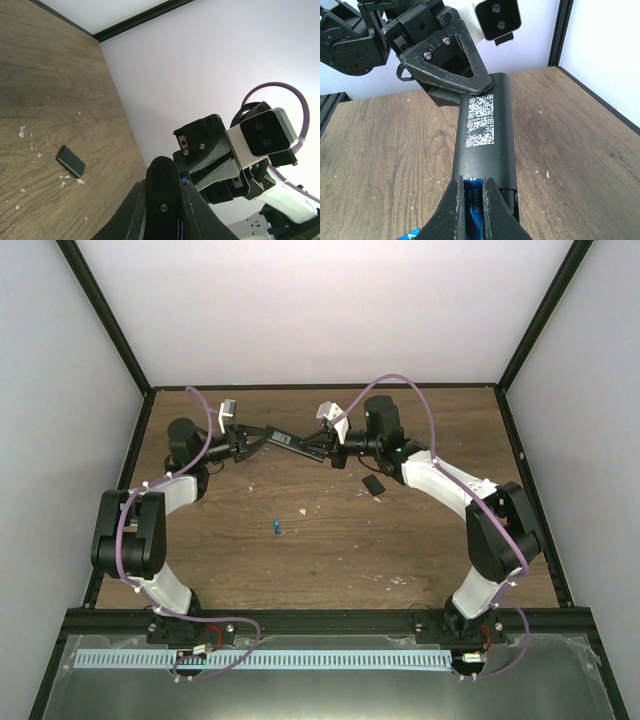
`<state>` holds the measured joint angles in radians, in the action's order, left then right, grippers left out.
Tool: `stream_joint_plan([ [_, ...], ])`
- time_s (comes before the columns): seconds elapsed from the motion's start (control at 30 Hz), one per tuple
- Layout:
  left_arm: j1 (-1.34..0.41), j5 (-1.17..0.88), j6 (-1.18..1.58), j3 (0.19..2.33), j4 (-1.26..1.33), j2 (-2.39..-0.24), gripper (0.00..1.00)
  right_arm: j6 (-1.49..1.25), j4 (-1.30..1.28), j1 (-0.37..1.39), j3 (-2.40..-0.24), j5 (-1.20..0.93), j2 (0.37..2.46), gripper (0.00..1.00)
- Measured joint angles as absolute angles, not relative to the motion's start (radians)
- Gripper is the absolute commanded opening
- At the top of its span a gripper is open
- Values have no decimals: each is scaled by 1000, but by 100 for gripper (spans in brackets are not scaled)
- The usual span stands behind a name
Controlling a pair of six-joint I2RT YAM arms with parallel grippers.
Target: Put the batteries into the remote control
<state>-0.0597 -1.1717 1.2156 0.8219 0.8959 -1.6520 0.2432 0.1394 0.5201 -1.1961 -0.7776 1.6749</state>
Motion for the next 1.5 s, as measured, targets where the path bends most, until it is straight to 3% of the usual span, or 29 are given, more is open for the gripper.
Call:
stream_joint_plan([
  [0.5, -60, -1172, 1200, 828, 867, -1652, 0, 247, 91, 520, -1196, -777, 1675, 1],
  [1.0, -60, -1171, 1174, 842, 826, -1652, 0, 273, 31, 520, -1196, -776, 1677, 12],
  [1.13, -60, -1169, 1170, 843, 819, -1652, 0, 275, 30, 520, -1197, -775, 1677, 17],
  [1.33, -60, -1154, 1164, 845, 812, -1652, 0, 281, 26, 521, -1198, -762, 1677, 37],
  [1.5, -60, -1142, 1141, 854, 786, -1652, 0, 292, 22, 520, -1203, -754, 1677, 42],
])
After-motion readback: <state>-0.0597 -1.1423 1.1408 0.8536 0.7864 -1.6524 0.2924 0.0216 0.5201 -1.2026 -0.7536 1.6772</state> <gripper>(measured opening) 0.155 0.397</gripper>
